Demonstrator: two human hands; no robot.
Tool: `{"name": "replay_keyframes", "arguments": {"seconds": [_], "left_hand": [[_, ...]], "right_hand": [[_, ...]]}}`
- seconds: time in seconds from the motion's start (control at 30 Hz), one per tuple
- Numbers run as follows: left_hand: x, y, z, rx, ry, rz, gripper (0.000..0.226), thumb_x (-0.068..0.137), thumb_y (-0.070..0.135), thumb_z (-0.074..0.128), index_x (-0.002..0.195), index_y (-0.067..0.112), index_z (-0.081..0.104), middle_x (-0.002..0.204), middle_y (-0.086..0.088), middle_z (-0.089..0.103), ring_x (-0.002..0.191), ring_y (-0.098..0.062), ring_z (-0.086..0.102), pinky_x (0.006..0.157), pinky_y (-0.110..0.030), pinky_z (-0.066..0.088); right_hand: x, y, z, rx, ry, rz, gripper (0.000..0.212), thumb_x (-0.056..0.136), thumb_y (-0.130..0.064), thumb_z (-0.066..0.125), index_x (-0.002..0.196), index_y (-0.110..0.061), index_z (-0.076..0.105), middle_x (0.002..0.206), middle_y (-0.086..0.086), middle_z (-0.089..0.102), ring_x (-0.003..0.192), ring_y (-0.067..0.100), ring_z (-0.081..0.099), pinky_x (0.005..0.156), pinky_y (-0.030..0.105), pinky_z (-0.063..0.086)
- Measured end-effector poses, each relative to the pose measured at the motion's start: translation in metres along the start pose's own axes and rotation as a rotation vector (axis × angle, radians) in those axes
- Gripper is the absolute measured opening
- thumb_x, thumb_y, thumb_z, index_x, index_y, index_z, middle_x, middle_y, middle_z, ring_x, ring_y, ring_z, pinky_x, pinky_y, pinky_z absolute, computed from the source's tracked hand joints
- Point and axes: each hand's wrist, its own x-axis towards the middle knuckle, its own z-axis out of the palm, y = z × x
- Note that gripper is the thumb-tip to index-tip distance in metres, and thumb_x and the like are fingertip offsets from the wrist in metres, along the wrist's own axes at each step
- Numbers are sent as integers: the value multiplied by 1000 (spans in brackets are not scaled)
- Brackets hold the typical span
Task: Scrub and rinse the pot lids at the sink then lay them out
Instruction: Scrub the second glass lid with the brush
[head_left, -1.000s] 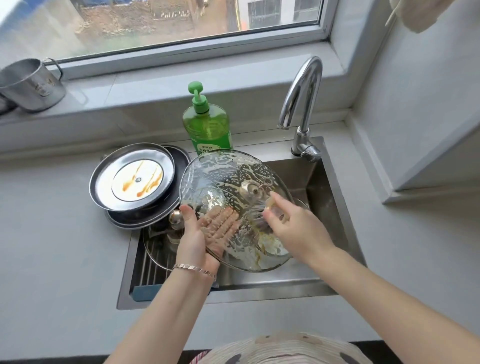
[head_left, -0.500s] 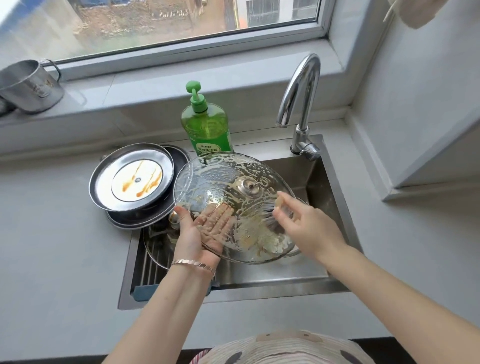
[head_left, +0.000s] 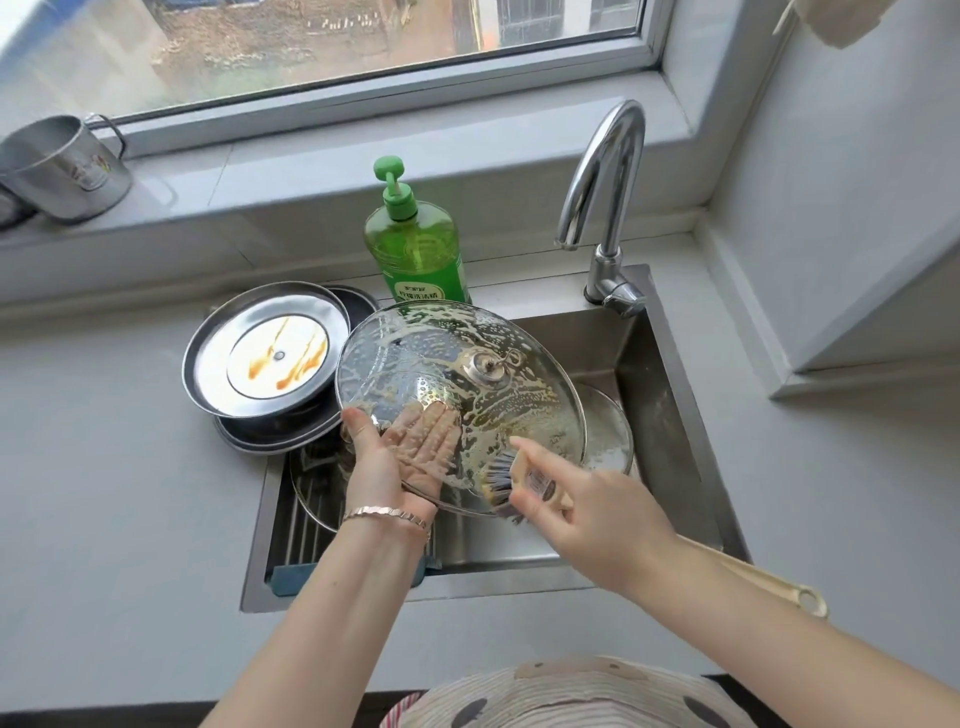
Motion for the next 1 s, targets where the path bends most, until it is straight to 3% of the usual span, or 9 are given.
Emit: {"name": "replay_keyframes", "arguments": {"seconds": [0.1,0.17,0.3,0.37,0.5,0.67,0.83,0.93,1.0], "left_hand": [[0,-5,-2,-20,-17,-21,77,91,60,25,133,-4,40,135,-22,48,124,-31,48,100,-40,39],[0,-8,-3,3,-29,-22,76,89,63,26,127,0,46,130,-20,53,121,-31,51,100,-44,41],[-7,-14,-1,69,9,-80,64,86,66,34,95,7,60,102,-14,67,92,-28,64,68,-41,51],[-9,-17,-4,103,-19,-126,64,88,66,30,92,10,60,100,-11,66,91,-27,62,65,-38,48],[2,-13,-19,63,6,-145,72,87,67,28,109,6,59,109,-18,65,96,-31,62,68,-45,48],[6,-15,-19,35,52,-125,67,88,67,23,97,10,58,103,-15,64,101,-31,59,88,-53,43],[11,-8,-22,40,43,-85,73,86,68,26,111,7,57,115,-16,63,105,-32,60,92,-51,44],[14,-1,-30,32,2,-49,78,84,69,29,121,5,54,122,-18,61,111,-30,59,105,-49,37],[13,3,-31,26,-24,-47,78,84,69,30,120,4,54,123,-19,60,113,-31,57,108,-51,33]], "right_hand": [[9,8,-10,10,56,120,49,94,-54,35,141,-48,25,52,-5,49,57,9,48,59,28,41],[8,-5,-7,-50,45,30,51,93,-57,31,143,-47,21,59,-6,55,61,14,54,54,25,37],[19,-47,1,-177,64,-177,55,94,-55,33,145,-44,18,72,-1,63,76,22,59,54,32,32],[28,-56,-2,-202,83,-211,54,95,-52,36,146,-42,20,83,5,67,81,23,61,56,30,30],[11,-30,-2,-236,-11,-270,55,94,-56,34,146,-44,18,57,-8,46,52,10,42,47,24,29],[2,8,-6,-144,-40,-48,52,94,-55,33,144,-47,20,56,-7,51,64,15,55,60,30,44],[3,2,-8,-95,-10,-146,50,93,-56,36,141,-46,28,43,-8,42,46,6,41,53,26,38],[27,50,-34,123,123,222,34,95,-47,41,128,-40,47,82,-14,67,79,13,59,70,31,46],[27,53,-38,179,144,243,32,95,-45,43,125,-37,50,98,-3,68,92,19,60,77,34,46]]}}
